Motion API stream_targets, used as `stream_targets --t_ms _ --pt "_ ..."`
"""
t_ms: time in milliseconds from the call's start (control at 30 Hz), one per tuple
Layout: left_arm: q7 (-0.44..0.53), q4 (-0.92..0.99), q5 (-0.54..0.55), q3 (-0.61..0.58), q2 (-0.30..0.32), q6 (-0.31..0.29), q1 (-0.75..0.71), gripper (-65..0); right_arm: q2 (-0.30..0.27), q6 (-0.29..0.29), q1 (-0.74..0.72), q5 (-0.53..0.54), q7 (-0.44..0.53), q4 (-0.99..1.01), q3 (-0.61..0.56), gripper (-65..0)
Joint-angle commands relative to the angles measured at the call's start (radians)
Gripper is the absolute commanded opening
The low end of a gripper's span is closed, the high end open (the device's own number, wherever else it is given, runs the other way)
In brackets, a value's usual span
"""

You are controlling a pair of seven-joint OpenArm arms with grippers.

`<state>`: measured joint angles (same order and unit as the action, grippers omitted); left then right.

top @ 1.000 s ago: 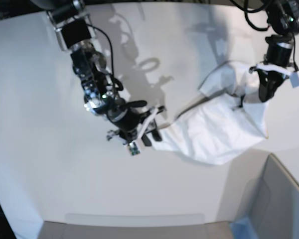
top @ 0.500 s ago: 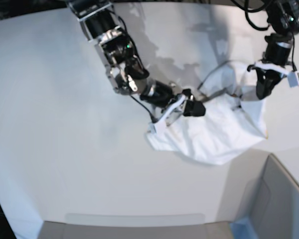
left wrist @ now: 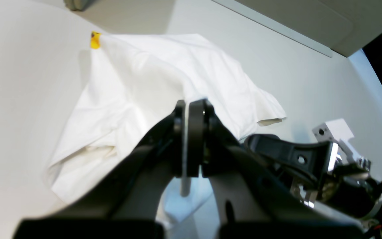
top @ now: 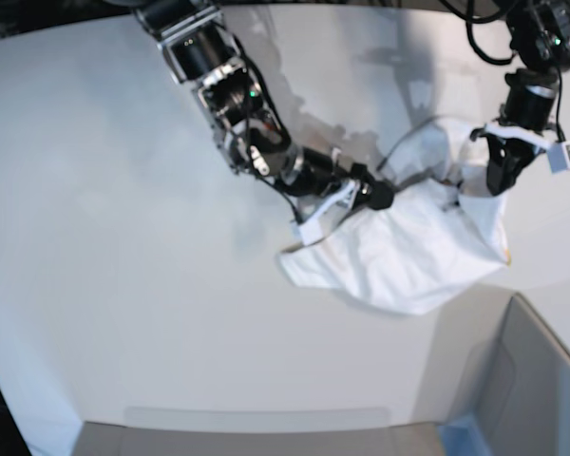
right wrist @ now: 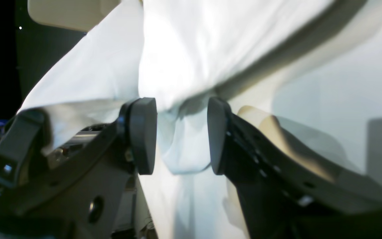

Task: Layout the t-shirt on the table in an organized manner, then fold the t-shirt properly
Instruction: 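Lower the held t-shirt onto the table with both grippers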

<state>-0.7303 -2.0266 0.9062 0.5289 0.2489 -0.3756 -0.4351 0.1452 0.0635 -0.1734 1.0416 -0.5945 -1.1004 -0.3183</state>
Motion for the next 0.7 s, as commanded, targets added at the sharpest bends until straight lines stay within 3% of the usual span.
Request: stream_targets --t_ms 0,267,467,533,667 --pt "0.027 -0.015 0.012 0.003 0.011 -0.007 -0.001 -65.0 0.012 0.012 -0.033 0.009 0.014 0.001 0.001 -39.4" --pt "0.027 -0.015 0.012 0.003 0.01 -0.007 -0.001 -65.0 0.012 0.014 -0.186 0.009 0.057 0.179 -0.011 -39.4" --pt "0.027 -0.015 0.012 0.003 0.01 -0.006 -0.001 -65.0 0.012 0.014 -0.248 0.009 0.175 0.233 -0.178 -41.3" --pt "0.027 -0.015 0.012 0.003 0.01 -0.006 -0.001 -65.0 0.012 0.014 -0.254 0.009 0.192 0.237 -0.221 -45.6" --pt "0.027 -0.015 0.012 0.003 0.01 -0.006 -0.001 -65.0 0.012 0.008 -0.259 0.006 0.23 0.239 -0.272 -62.6"
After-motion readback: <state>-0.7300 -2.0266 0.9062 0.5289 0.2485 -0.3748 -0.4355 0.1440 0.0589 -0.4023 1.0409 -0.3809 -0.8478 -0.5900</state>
